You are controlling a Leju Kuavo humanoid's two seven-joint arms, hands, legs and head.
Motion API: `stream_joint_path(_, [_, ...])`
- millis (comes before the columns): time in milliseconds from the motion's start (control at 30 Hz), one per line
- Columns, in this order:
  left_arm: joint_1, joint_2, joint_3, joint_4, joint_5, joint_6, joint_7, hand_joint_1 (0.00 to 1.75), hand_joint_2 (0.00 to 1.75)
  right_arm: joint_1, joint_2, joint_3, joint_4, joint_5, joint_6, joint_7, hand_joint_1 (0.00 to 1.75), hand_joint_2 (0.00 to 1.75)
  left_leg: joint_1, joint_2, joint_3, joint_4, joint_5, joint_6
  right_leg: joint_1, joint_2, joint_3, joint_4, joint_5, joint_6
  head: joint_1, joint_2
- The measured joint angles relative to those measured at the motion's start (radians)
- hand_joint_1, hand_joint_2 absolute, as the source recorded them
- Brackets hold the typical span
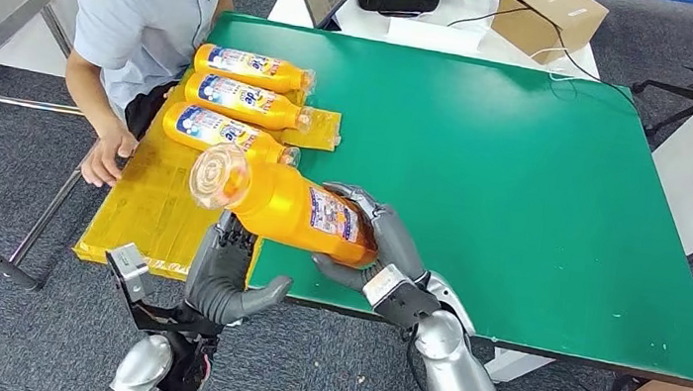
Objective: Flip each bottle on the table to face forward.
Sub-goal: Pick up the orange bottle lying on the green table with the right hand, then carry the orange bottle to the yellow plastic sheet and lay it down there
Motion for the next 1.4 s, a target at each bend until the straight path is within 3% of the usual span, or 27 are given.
stream_joint_path(400, [-0.017,-0.008,-0.032,-0.026,0.087,-0.022,-0.018,0.00,1.75,-0.008,0.031,0.094,0.018,-0.029,0.048,0.007,1.75,1.75,0.000,0.000,0.000,0.000,0.000,0.000,0.000,0.000,0.000,0.000,0.000,0.000,0.000,0.000])
stream_joint_path(567, [-0.026,-0.007,-0.034,-0.027,0.085,-0.018,-0.022,0.00,1.75,-0.031,0.030,0.107,0.058,-0.062,0.113,0.013,1.75,1.75,0.000,0.000,0.000,0.000,0.000,0.000,0.000,0.000,0.000,0.000,0.000,0.000,0.000,0.000])
stream_joint_path(600, [-0.029,-0.007,-0.033,-0.026,0.086,-0.017,-0.021,0.07,1.75,-0.041,0.029,0.110,0.073,-0.069,0.130,0.018,1.75,1.75,0.000,0.000,0.000,0.000,0.000,0.000,0.000,0.000,0.000,0.000,0.000,0.000,0.000,0.000])
stream_joint_path(633, [-0.031,-0.006,-0.031,-0.024,0.088,-0.016,-0.021,0.50,1.75,-0.052,0.029,0.115,0.089,-0.073,0.144,0.024,1.75,1.75,0.000,0.000,0.000,0.000,0.000,0.000,0.000,0.000,0.000,0.000,0.000,0.000,0.000,0.000])
stream_joint_path(667, [-0.032,-0.006,-0.028,-0.022,0.090,-0.014,-0.020,0.94,1.75,-0.064,0.028,0.120,0.106,-0.076,0.154,0.031,1.67,1.75,0.000,0.000,0.000,0.000,0.000,0.000,0.000,0.000,0.000,0.000,0.000,0.000,0.000,0.000])
stream_joint_path(733, [-0.031,-0.005,-0.020,-0.020,0.090,-0.011,-0.020,1.75,1.75,-0.086,0.027,0.133,0.142,-0.079,0.161,0.039,1.34,1.75,0.000,0.000,0.000,0.000,0.000,0.000,0.000,0.000,0.000,0.000,0.000,0.000,0.000,0.000])
stream_joint_path(800, [-0.031,-0.004,-0.012,-0.018,0.089,-0.008,-0.020,1.75,1.75,-0.105,0.028,0.145,0.173,-0.080,0.161,0.043,1.08,1.75,0.000,0.000,0.000,0.000,0.000,0.000,0.000,0.000,0.000,0.000,0.000,0.000,0.000,0.000])
stream_joint_path(933, [-0.031,-0.002,0.002,-0.011,0.088,-0.003,-0.020,1.75,1.75,-0.132,0.028,0.162,0.213,-0.080,0.162,0.050,1.08,1.75,0.000,0.000,0.000,0.000,0.000,0.000,0.000,0.000,-0.001,0.000,0.000,0.000,0.000,0.000])
stream_joint_path(967, [-0.031,-0.002,0.005,-0.010,0.088,-0.003,-0.020,1.75,1.75,-0.136,0.028,0.166,0.219,-0.080,0.162,0.050,0.93,1.75,0.000,0.000,0.000,0.000,0.000,0.000,0.000,0.000,-0.001,0.000,0.000,0.000,0.000,0.000])
stream_joint_path(1067, [-0.032,-0.001,0.010,-0.007,0.088,-0.003,-0.020,1.75,1.75,-0.142,0.028,0.173,0.233,-0.080,0.165,0.050,0.11,1.75,0.000,0.000,-0.001,0.000,0.000,0.000,0.000,0.000,-0.001,0.000,0.000,0.000,0.000,0.000])
stream_joint_path(1100, [-0.033,-0.001,0.011,-0.007,0.089,-0.003,-0.018,1.75,1.75,-0.143,0.028,0.176,0.236,-0.079,0.166,0.051,0.00,1.75,0.000,0.000,-0.001,0.000,0.000,0.000,0.000,0.000,-0.001,0.000,0.000,0.000,0.000,0.000])
stream_joint_path(1167, [-0.035,-0.001,0.015,-0.006,0.093,-0.003,-0.011,1.75,1.75,-0.143,0.028,0.181,0.241,-0.079,0.167,0.055,0.00,1.75,0.000,0.000,-0.001,0.000,0.000,0.000,0.000,0.000,-0.001,0.000,0.000,0.000,0.000,0.000])
stream_joint_path(1300, [-0.042,-0.001,0.021,0.004,0.110,-0.004,0.022,1.75,1.75,-0.141,0.028,0.185,0.246,-0.084,0.148,0.074,0.00,0.00,0.000,0.000,-0.001,0.000,0.000,0.000,0.000,0.000,-0.001,0.000,0.000,0.000,0.000,0.000])
stream_joint_path(1400, [-0.051,0.000,0.026,0.016,0.131,-0.007,0.061,1.75,1.75,-0.137,0.029,0.184,0.247,-0.091,0.130,0.088,0.00,0.00,0.000,0.000,-0.001,0.000,0.000,0.000,0.000,0.000,-0.001,0.000,0.000,0.000,0.000,0.000])
